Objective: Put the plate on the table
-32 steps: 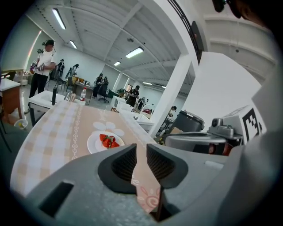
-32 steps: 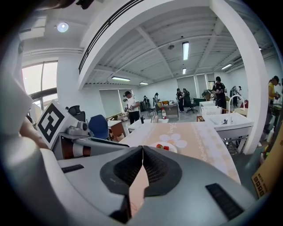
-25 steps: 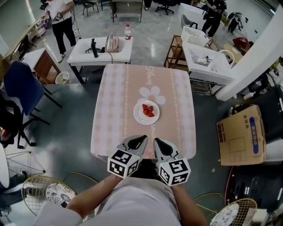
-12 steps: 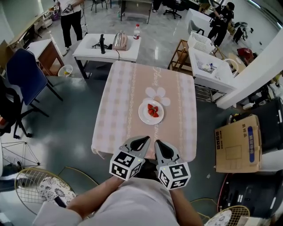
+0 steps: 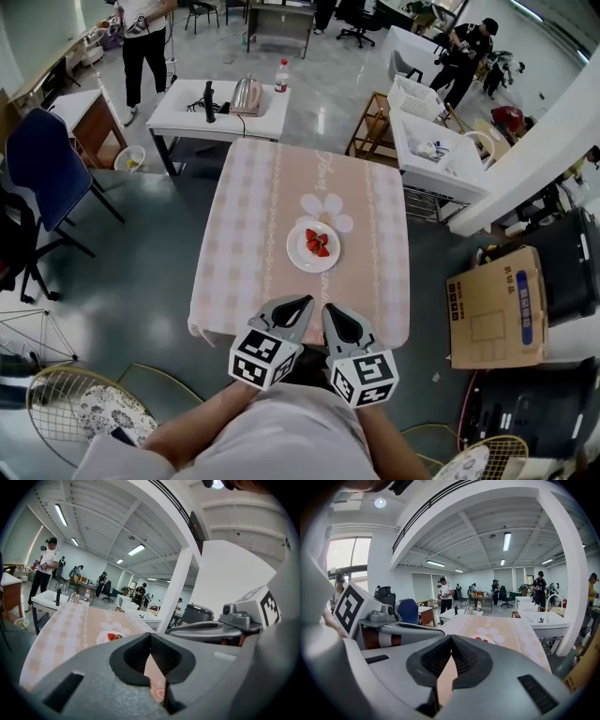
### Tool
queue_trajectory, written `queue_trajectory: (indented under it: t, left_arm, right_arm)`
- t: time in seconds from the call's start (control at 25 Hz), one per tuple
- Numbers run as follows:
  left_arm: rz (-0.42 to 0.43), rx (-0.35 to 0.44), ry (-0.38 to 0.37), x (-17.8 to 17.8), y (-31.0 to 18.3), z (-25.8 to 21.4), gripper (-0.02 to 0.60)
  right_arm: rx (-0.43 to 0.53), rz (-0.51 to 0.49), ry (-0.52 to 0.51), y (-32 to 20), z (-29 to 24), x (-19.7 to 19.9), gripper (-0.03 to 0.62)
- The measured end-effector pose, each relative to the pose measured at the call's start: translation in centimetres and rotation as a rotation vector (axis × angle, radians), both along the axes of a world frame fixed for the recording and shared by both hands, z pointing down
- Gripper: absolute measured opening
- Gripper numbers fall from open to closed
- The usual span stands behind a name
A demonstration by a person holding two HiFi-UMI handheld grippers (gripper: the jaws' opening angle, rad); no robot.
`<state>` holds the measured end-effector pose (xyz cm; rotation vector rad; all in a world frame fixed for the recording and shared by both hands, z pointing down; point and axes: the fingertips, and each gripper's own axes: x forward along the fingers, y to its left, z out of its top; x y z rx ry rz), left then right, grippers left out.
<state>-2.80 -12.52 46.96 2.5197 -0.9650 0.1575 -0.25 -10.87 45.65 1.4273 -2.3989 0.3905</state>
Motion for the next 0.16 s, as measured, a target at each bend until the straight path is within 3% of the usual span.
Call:
queue_trajectory:
  t: [0.16]
  left_arm:
    - [0.03, 0.008, -0.001, 0.62, 0.13, 0.18, 0.005]
  right_arm:
    - [0.005, 0.0, 0.002, 0.04, 0.08, -0.16, 0.005]
